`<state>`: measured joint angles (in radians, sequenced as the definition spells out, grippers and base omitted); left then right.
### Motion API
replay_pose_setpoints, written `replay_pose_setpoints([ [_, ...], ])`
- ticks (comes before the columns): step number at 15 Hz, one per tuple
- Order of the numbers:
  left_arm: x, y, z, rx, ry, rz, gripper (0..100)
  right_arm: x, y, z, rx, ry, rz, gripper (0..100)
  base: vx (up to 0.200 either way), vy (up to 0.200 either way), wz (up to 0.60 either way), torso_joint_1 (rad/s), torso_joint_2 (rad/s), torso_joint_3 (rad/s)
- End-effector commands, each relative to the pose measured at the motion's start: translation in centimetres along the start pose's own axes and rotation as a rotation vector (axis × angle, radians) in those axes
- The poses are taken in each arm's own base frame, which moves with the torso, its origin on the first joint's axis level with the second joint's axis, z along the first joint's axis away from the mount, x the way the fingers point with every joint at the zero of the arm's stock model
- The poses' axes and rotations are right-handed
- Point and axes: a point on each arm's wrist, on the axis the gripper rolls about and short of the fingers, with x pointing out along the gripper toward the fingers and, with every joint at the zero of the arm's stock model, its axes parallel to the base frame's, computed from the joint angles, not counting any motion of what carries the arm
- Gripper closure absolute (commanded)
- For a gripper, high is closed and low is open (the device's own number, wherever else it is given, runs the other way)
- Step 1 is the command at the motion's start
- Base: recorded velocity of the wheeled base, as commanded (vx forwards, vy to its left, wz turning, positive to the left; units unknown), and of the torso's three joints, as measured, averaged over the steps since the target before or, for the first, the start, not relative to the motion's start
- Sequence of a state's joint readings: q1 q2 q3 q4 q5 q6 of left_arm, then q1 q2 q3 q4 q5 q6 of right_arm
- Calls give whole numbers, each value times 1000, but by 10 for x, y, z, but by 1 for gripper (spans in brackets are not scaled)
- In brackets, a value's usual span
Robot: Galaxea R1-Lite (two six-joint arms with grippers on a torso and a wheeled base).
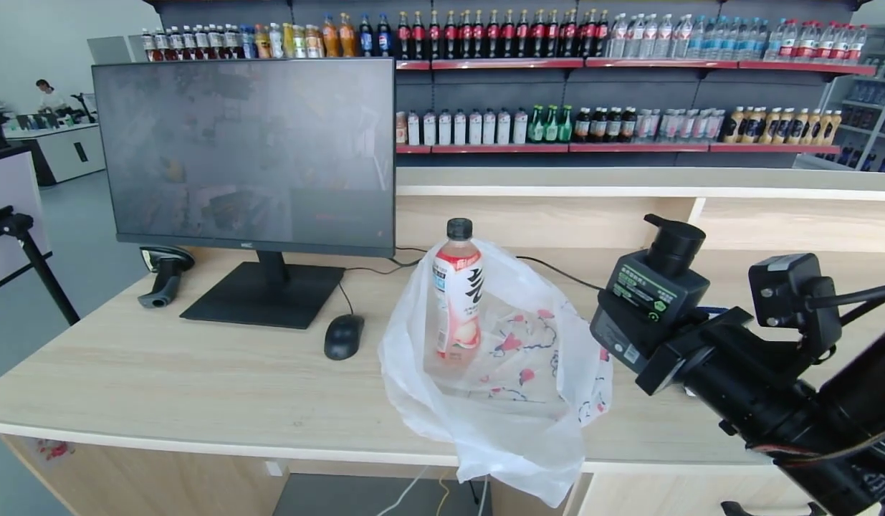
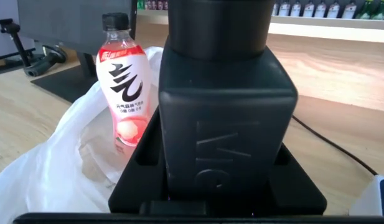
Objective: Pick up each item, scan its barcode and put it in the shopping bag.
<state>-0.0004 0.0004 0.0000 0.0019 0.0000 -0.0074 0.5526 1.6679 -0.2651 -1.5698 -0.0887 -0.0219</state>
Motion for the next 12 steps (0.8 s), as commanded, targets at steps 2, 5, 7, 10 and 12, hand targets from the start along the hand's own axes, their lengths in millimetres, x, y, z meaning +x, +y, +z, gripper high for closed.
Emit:
replay_pose_setpoints([
  [2, 0, 0, 0, 0, -1, 0, 0, 33, 17, -19, 6, 30, 52, 100, 0, 0, 0, 0, 0, 0],
  [5, 0, 0, 0, 0, 1, 0, 0, 58, 44, -48, 7, 82, 122, 100, 0, 0, 0, 0, 0, 0],
  [7, 0, 0, 0, 0, 1, 0, 0, 68, 47, -62, 3, 108, 124, 100, 0, 0, 0, 0, 0, 0],
  [10, 0, 0, 0, -2, 1, 0, 0, 75, 48, -64, 9, 98, 122, 100, 0, 0, 0, 0, 0, 0],
  [12, 0, 0, 0, -2, -1, 0, 0, 80, 49, -72, 6, 115, 121, 100, 0, 0, 0, 0, 0, 0],
])
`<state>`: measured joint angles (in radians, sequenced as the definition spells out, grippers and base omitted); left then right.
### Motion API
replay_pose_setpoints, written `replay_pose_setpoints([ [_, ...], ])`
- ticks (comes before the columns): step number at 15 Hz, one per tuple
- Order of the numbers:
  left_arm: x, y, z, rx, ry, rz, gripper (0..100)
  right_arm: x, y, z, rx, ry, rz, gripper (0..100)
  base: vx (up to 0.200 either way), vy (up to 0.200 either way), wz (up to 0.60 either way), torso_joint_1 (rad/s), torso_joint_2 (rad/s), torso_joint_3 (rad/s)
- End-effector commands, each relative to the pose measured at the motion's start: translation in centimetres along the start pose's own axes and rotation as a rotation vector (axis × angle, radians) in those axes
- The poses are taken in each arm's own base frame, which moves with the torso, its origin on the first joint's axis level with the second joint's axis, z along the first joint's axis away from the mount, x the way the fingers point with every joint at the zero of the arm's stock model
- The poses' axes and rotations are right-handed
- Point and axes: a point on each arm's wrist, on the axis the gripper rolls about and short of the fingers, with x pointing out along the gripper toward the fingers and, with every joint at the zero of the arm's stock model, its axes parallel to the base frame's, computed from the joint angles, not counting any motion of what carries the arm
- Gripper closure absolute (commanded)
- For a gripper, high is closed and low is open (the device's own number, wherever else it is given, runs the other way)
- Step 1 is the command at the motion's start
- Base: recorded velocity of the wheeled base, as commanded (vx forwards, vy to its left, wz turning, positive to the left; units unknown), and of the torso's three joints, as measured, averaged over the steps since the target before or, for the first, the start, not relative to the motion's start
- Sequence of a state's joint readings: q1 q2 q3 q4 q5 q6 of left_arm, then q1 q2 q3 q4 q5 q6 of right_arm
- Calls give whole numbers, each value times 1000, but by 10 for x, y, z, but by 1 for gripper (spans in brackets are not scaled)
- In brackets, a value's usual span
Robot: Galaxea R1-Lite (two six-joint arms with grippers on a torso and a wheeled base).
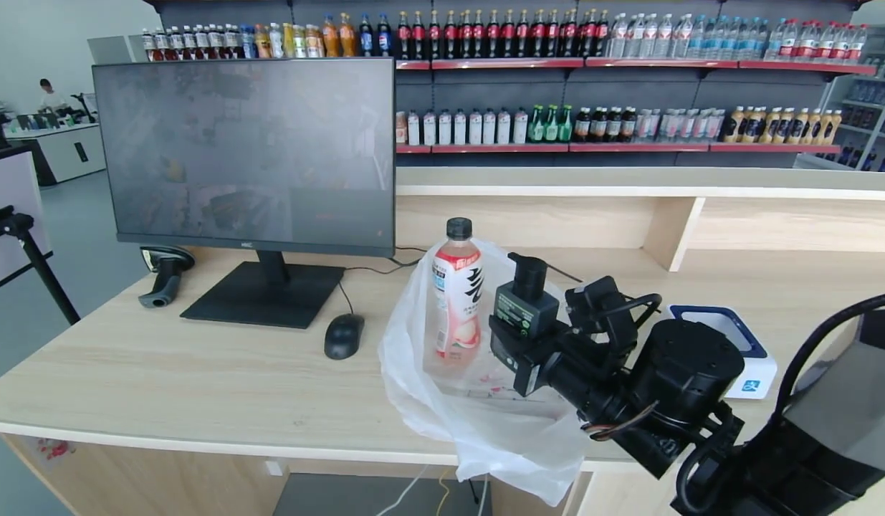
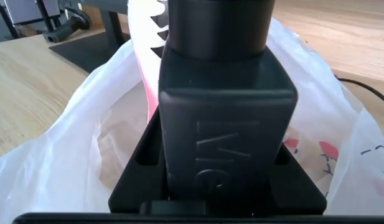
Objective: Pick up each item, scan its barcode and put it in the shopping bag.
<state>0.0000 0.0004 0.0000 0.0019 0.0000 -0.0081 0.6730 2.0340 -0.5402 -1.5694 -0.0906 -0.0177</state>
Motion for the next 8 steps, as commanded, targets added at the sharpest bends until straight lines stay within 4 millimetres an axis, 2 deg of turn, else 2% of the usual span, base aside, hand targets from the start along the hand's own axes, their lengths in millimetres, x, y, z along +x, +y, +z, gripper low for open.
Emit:
replay_pose_setpoints([
  [1, 0, 0, 0, -1, 1, 0, 0, 6, 1, -13, -4, 32, 1, 100, 0, 0, 0, 0, 0, 0],
  [8, 0, 0, 0, -1, -1, 0, 0, 6, -1, -23, -7, 65, -7, 100, 0, 0, 0, 0, 0, 0],
])
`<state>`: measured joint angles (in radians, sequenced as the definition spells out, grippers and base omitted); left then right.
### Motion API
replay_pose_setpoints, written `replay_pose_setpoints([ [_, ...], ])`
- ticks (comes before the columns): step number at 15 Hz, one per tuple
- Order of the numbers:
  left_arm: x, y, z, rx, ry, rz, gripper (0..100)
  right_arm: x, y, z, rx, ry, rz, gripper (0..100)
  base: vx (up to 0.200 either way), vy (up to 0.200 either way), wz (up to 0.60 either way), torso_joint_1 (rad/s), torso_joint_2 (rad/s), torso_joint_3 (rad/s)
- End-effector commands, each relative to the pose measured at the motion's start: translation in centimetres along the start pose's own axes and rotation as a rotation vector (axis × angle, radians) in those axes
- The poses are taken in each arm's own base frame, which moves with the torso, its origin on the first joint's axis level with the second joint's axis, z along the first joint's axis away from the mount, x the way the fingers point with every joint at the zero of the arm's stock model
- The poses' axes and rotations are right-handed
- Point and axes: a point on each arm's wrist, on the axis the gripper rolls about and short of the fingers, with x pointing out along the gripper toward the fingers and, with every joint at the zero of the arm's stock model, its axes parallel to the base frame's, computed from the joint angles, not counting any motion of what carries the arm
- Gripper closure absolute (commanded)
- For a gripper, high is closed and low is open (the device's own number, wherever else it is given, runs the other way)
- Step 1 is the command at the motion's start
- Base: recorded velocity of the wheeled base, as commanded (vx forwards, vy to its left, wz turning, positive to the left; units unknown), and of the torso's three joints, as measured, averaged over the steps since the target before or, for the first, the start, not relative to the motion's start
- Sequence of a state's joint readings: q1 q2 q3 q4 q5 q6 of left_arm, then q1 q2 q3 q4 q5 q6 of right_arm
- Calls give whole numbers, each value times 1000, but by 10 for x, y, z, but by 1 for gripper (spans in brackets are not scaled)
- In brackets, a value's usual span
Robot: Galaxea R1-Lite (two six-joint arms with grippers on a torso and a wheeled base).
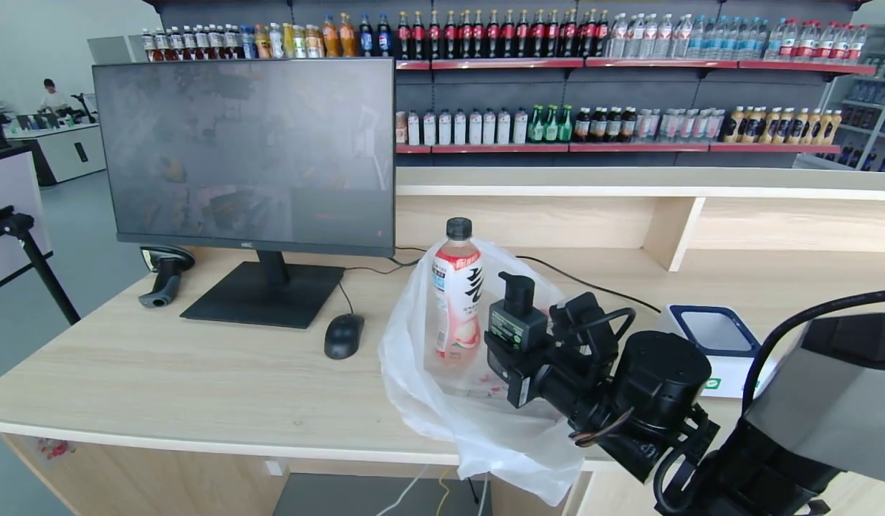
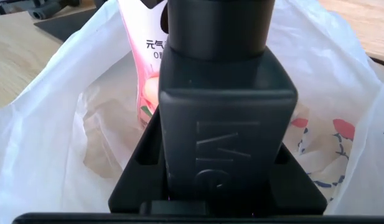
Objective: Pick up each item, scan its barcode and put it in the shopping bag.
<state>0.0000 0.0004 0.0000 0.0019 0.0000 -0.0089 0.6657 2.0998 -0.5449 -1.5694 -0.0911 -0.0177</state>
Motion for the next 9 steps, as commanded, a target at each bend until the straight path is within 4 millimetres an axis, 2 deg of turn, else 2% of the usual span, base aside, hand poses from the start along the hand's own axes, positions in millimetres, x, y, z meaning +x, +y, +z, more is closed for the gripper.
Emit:
replay_pose_setpoints([
  [1, 0, 0, 0, -2, -1, 0, 0, 1, 0, -3, -2, 8, 1, 100, 0, 0, 0, 0, 0, 0],
  [6, 0, 0, 0, -2, -1, 0, 0, 1, 2, -22, -7, 71, 3, 100, 0, 0, 0, 0, 0, 0],
  [9, 0, 0, 0, -2, 1, 0, 0, 1, 2, -24, -8, 78, 4, 100, 0, 0, 0, 0, 0, 0],
])
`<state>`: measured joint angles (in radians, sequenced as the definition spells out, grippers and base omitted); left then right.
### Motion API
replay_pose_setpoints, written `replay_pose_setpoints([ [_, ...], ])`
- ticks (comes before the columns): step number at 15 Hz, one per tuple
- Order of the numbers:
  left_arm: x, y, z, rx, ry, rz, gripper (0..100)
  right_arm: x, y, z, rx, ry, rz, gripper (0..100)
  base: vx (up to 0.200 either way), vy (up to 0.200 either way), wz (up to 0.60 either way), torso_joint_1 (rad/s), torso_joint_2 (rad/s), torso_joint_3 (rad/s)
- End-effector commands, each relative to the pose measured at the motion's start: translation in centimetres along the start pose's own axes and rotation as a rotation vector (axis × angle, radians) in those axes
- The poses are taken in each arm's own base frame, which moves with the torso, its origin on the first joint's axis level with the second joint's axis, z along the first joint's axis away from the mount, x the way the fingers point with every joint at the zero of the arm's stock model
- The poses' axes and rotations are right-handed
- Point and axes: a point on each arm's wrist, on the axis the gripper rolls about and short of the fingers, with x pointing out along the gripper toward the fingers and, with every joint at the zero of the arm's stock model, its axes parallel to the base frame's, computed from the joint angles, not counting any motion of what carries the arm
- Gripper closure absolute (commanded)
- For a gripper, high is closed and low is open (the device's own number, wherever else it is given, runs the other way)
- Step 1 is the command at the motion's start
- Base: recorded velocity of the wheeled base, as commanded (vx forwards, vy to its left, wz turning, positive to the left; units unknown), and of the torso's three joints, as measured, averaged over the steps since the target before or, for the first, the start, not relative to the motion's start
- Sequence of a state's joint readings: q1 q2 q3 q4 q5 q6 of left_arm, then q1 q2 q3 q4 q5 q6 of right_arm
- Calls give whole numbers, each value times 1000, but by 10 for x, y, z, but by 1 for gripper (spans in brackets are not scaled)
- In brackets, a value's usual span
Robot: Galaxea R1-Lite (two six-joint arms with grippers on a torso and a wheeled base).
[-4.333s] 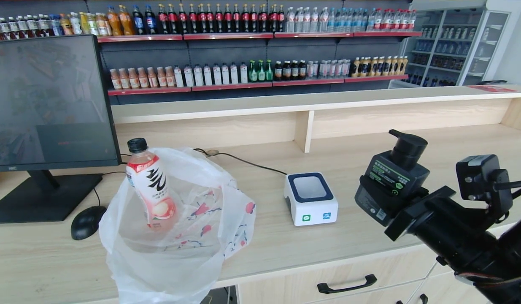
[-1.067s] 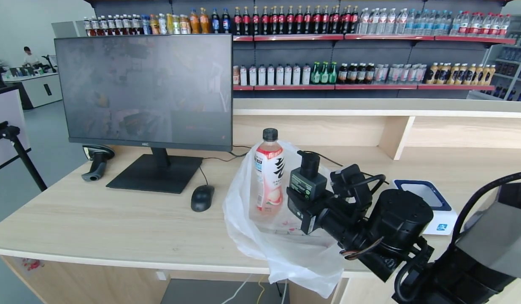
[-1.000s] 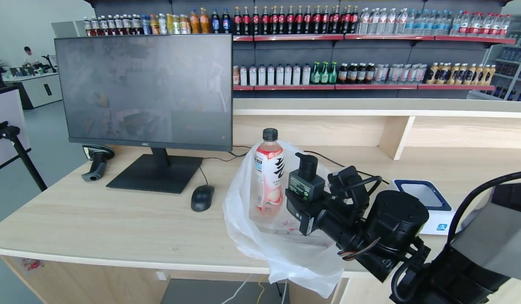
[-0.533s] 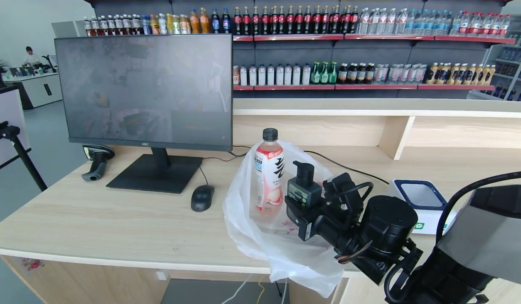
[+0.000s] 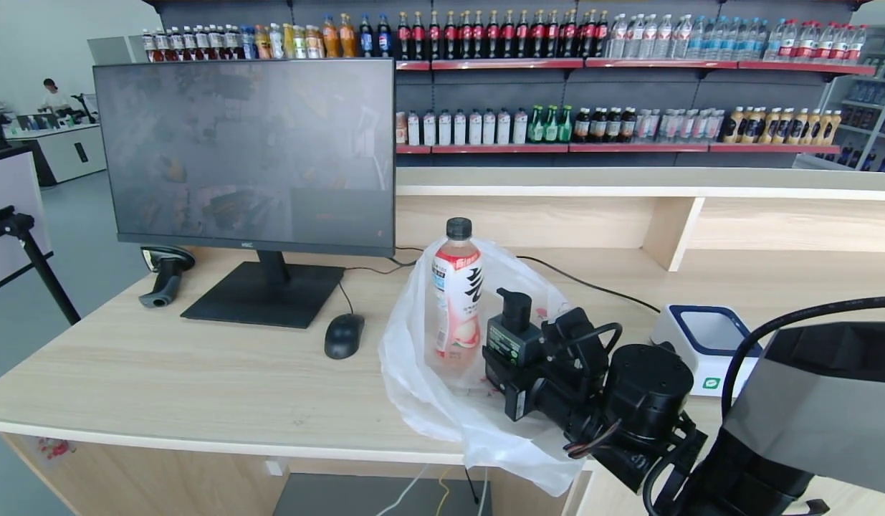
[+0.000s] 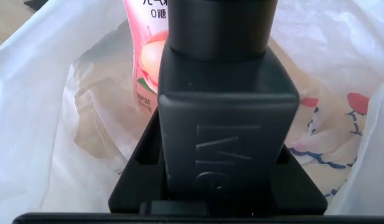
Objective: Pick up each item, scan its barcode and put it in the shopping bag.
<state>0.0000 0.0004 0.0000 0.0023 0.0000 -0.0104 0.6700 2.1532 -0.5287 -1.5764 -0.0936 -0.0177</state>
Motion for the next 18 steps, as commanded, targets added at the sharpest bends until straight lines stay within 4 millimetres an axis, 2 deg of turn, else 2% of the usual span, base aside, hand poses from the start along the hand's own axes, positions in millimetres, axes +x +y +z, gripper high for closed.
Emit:
replay_pose_setpoints([
  [1, 0, 0, 0, 0, 0, 0, 0, 1, 0, -4, -2, 18, 1, 100, 0, 0, 0, 0, 0, 0],
  [12, 0, 0, 0, 0, -1, 0, 0, -2, 0, -6, -5, 27, 1, 100, 0, 0, 0, 0, 0, 0],
  [13, 0, 0, 0, 0, -1, 0, 0, -2, 0, -6, -5, 27, 1, 0, 0, 0, 0, 0, 0, 0],
  [18, 0, 0, 0, 0, -1, 0, 0, -4, 0, 0, -2, 13, 2, 0, 0, 0, 0, 0, 0, 0],
])
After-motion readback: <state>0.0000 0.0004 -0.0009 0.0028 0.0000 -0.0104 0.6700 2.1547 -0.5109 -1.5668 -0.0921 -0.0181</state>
